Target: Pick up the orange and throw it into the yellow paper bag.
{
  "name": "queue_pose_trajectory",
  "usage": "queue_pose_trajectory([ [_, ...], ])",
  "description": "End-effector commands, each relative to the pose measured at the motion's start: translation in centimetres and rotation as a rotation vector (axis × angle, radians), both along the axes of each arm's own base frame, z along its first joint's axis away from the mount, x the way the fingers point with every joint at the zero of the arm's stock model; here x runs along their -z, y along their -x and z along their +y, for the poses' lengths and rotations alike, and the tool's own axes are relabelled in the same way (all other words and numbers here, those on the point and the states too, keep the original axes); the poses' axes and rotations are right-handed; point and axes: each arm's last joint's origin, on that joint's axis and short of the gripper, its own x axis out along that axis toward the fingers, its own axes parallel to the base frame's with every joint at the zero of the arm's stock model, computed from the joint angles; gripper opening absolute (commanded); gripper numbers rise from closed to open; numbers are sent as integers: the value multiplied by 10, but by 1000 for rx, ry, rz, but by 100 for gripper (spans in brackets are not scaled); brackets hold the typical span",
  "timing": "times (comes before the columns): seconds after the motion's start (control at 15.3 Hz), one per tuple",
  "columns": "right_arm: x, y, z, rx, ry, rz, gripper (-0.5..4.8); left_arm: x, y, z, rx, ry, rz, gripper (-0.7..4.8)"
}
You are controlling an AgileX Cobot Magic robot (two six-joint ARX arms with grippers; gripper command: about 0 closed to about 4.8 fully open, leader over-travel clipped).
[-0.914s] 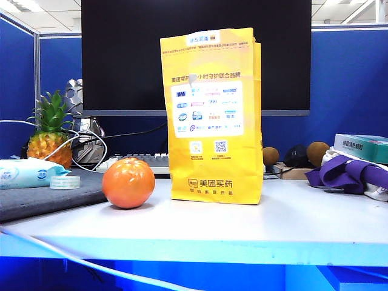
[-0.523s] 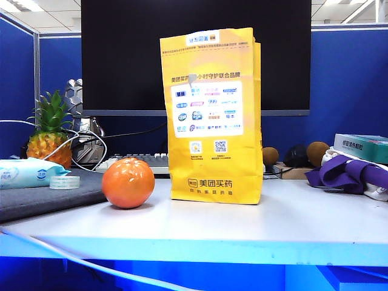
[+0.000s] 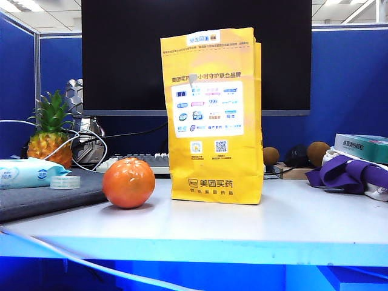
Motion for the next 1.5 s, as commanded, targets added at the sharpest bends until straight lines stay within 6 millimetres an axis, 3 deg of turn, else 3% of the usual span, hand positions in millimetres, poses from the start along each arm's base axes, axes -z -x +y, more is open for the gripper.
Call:
queue_pose_trajectory([
  [0.07, -29, -17, 6, -63, 93, 193, 479, -19, -41, -31, 69, -250, 57, 479],
  [0.26, -46, -53, 19, -233, 193, 427, 479, -31, -76, -56, 94, -365, 149, 479],
  [0.39, -45, -89, 37, -345, 343, 637, 479, -31, -99, -68, 133, -523, 288, 479],
  [0.59, -35, -113, 65, -475, 442, 766, 479, -16, -124, -59, 141, -536, 383, 479],
  [0.91, -31, -115, 100, -593, 522, 728, 479, 13, -161, -47, 211, -499, 417, 479],
  [1.11, -32, -113, 105, -572, 535, 712, 479, 28, -172, -54, 343, -436, 417, 479],
  [1.5, -31, -113, 105, -573, 536, 715, 479, 59, -189, -61, 349, -468, 529, 479],
])
